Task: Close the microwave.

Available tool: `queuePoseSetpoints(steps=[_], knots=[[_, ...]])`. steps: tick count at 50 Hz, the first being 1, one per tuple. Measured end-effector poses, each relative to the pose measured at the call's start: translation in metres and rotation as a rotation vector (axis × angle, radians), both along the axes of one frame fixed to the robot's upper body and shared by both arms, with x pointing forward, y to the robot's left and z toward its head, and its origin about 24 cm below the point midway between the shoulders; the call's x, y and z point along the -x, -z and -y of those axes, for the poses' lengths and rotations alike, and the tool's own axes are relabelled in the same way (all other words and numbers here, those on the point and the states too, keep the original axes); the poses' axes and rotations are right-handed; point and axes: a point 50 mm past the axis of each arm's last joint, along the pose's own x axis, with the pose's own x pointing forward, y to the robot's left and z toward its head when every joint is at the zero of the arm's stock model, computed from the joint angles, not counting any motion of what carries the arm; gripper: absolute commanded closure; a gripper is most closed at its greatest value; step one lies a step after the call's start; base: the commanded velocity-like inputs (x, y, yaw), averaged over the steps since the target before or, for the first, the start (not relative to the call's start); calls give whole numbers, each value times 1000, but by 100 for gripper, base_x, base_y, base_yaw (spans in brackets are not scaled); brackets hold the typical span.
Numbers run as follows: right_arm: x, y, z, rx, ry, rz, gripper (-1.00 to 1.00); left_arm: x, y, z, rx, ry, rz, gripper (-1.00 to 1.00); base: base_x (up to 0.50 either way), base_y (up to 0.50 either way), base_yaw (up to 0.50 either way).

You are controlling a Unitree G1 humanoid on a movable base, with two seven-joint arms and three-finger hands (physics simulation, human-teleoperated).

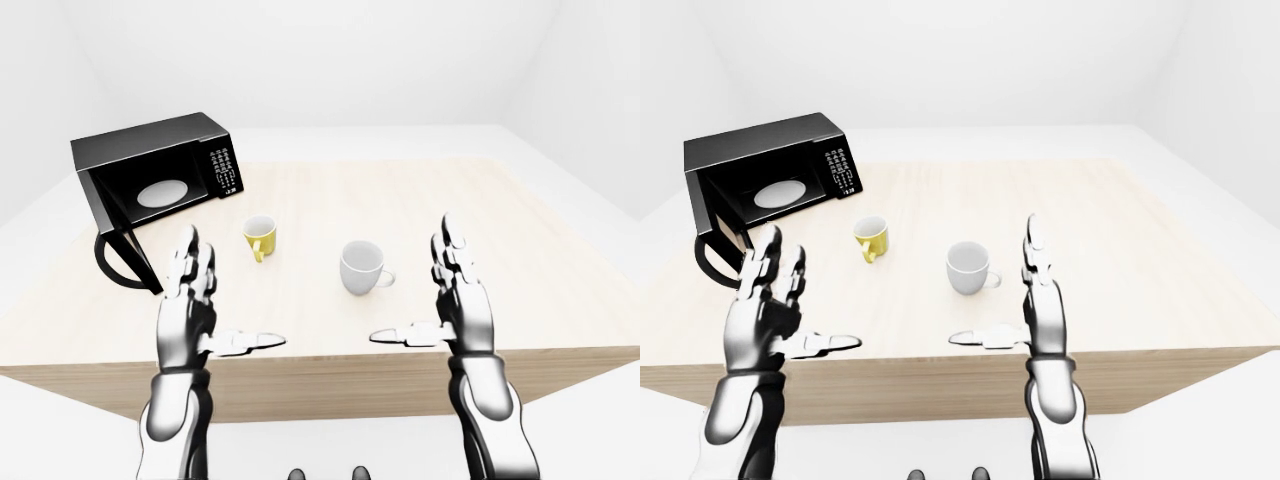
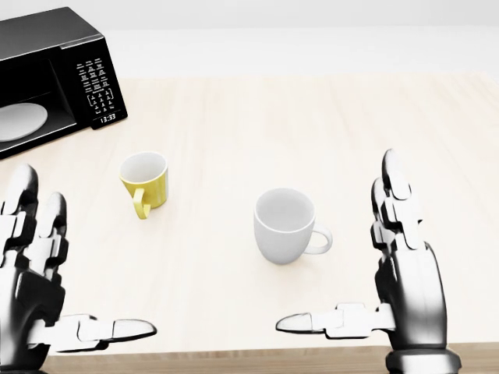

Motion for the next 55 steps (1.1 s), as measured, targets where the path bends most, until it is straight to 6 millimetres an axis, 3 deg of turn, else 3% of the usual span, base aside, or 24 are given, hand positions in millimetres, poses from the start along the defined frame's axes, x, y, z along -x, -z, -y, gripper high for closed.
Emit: queuePoseSetpoints(steps=[6, 16, 28, 55], knots=[[19, -28, -3, 24, 8, 124, -100, 24, -32, -9, -1, -31, 142, -100, 0, 0, 0], [34, -47, -5, 36, 15, 208, -100, 45, -56, -12, -14, -40, 252, -100, 0, 0, 0], [39, -50, -5, 45, 23, 225, -100, 55, -65, -13, -14, -35, 298, -100, 0, 2, 0], [40, -50, -8, 102, 37, 224, -100, 62, -74, -14, 7, -14, 351, -100, 0, 50, 0]])
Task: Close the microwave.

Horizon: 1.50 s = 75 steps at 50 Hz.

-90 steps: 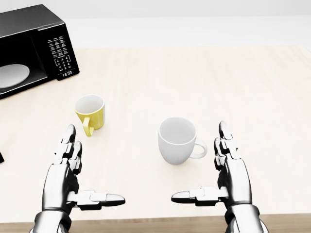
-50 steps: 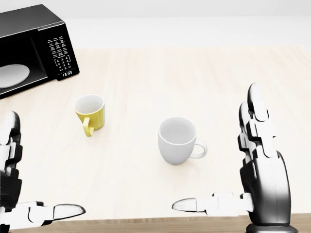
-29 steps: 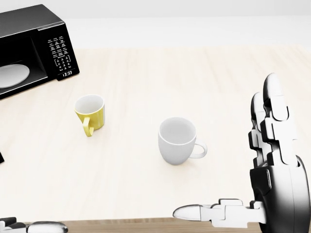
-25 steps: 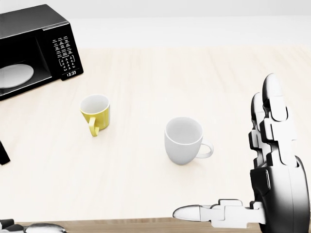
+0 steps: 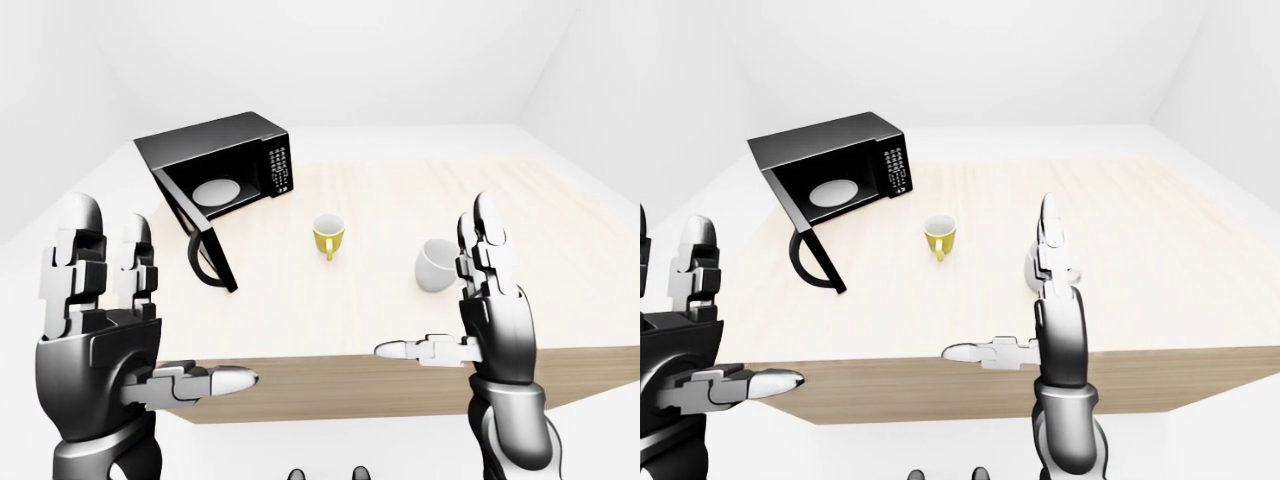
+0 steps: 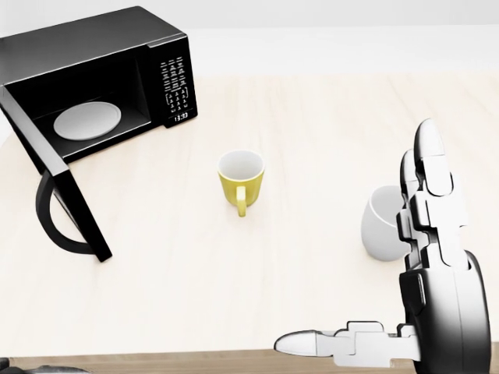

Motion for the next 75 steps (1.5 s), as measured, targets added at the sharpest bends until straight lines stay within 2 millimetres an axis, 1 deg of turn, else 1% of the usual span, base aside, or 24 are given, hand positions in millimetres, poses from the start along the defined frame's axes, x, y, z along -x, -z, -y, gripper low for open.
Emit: queuePoseSetpoints(steps=[75], knots=[[-3, 6, -2, 16, 3, -26, -100, -5, 5, 2, -11, 5, -27, -100, 0, 50, 0]])
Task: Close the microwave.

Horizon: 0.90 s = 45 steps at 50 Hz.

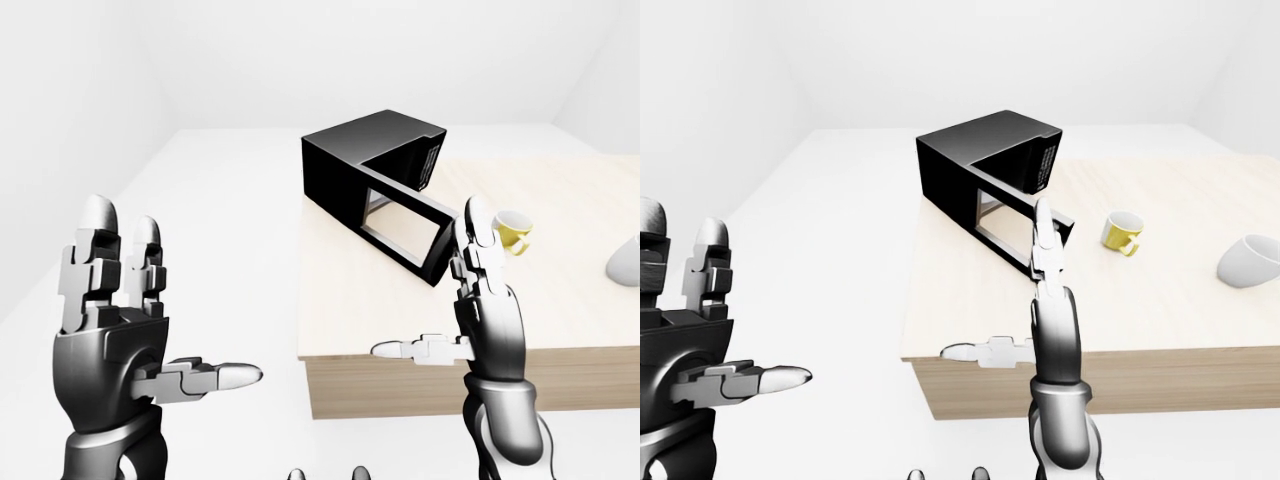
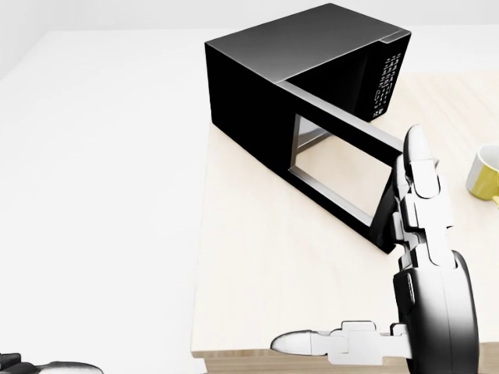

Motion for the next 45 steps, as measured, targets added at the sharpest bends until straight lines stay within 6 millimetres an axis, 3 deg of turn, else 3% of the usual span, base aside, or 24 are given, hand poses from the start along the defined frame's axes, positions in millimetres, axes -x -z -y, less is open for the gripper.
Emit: queuePoseSetpoints(steps=[25, 45], knots=[[-2, -2, 0, -24, 2, 15, -100, -2, 1, 4, -31, -13, -16, -100, 0, 3, 0], [0, -3, -2, -28, -18, 17, -100, 0, 1, 6, -50, -6, -20, -100, 50, 4, 0]])
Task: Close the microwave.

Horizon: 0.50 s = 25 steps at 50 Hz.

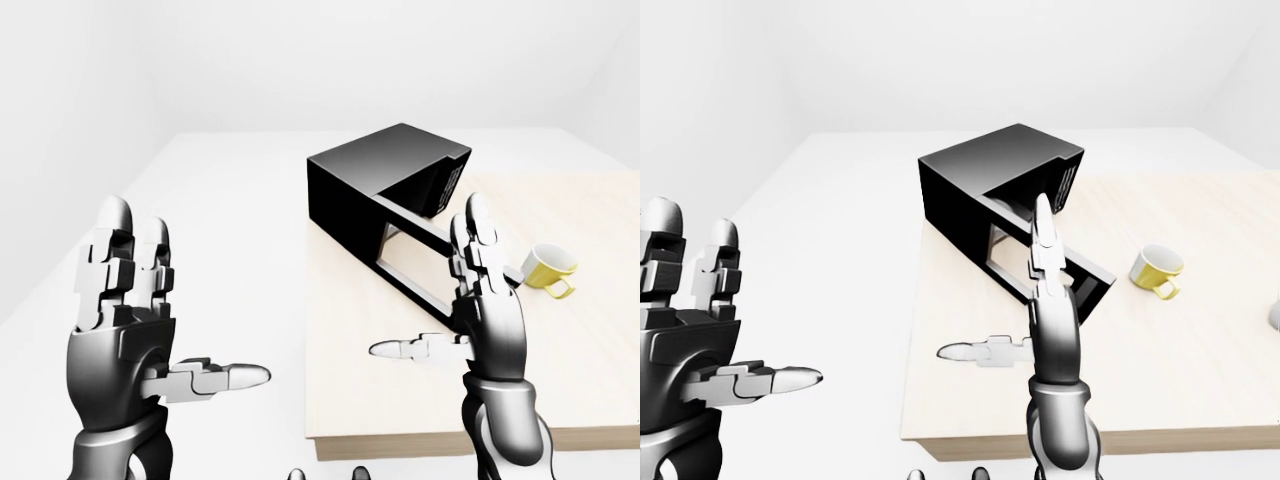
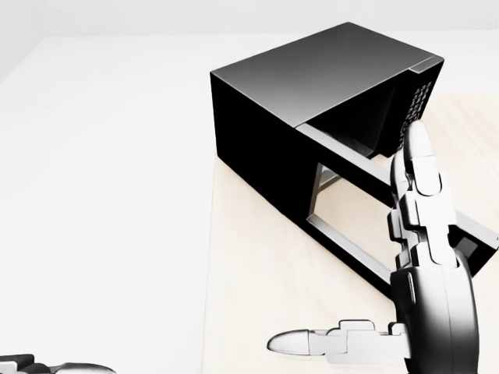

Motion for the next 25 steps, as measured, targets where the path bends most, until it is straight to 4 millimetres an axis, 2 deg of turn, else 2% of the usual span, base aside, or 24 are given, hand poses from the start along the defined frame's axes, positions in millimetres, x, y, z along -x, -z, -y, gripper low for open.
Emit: queuePoseSetpoints(steps=[6, 25], knots=[[-1, 0, -1, 0, -3, 2, -100, -1, 1, 0, -2, 2, -3, -100, 50, 4, 0], [0, 2, 0, -14, -20, -15, -100, 0, 3, -1, 24, 12, -11, -100, 0, 0, 0]])
